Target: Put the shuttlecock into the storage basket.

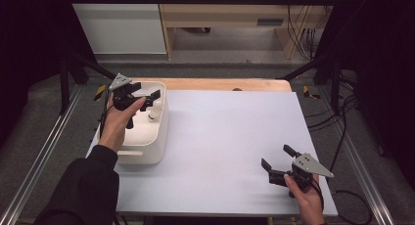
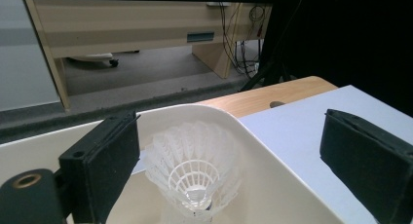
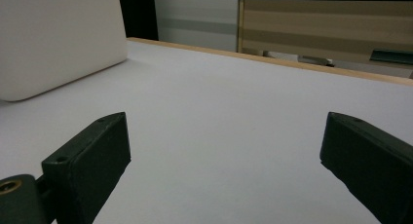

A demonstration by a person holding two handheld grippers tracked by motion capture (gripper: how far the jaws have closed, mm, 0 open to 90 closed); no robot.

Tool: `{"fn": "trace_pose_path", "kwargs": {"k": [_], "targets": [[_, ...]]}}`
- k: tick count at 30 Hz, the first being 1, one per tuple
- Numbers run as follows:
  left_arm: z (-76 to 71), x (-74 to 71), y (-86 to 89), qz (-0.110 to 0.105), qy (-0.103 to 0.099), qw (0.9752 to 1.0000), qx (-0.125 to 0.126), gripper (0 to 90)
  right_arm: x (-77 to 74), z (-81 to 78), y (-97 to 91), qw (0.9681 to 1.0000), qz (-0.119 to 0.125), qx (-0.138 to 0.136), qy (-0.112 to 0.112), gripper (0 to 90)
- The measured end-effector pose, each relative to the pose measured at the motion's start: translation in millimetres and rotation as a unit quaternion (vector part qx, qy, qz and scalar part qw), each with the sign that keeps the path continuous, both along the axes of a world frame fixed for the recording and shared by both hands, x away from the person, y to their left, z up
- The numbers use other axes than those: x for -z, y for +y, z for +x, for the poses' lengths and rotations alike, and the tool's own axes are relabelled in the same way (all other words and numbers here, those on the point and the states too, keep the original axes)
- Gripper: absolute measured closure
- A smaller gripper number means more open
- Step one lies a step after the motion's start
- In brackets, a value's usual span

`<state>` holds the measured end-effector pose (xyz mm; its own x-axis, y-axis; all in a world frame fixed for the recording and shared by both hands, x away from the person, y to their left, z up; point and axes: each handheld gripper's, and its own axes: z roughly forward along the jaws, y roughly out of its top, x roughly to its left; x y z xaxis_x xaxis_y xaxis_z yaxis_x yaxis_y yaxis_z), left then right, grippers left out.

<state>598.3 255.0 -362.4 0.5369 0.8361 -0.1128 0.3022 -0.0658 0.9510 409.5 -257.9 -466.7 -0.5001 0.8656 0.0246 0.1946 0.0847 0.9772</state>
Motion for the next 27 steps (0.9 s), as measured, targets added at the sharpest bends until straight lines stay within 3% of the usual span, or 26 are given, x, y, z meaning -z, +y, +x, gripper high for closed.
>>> {"fn": "trace_pose_path", "kwargs": {"k": [17, 23, 27], "targets": [[-9.1, -9.1, -2.8, -0.010, -0.014, 0.9998, 0.000, 5.1, -0.3, -0.4, -0.2, 1.0000, -0.002, 0.001, 0.000, 4.4], [-12.9, -13.2, -1.5, -0.024, -0.015, 0.9996, -0.004, 5.1, -0.3, -0.2, -0.5, 1.0000, -0.001, 0.000, -0.002, 4.4], [-16.0, -16.0, 0.0, -0.020, -0.020, 0.9996, -0.007, 5.0, -0.6, -0.6, -0.4, 1.0000, 0.000, 0.001, 0.000, 4.3]]}}
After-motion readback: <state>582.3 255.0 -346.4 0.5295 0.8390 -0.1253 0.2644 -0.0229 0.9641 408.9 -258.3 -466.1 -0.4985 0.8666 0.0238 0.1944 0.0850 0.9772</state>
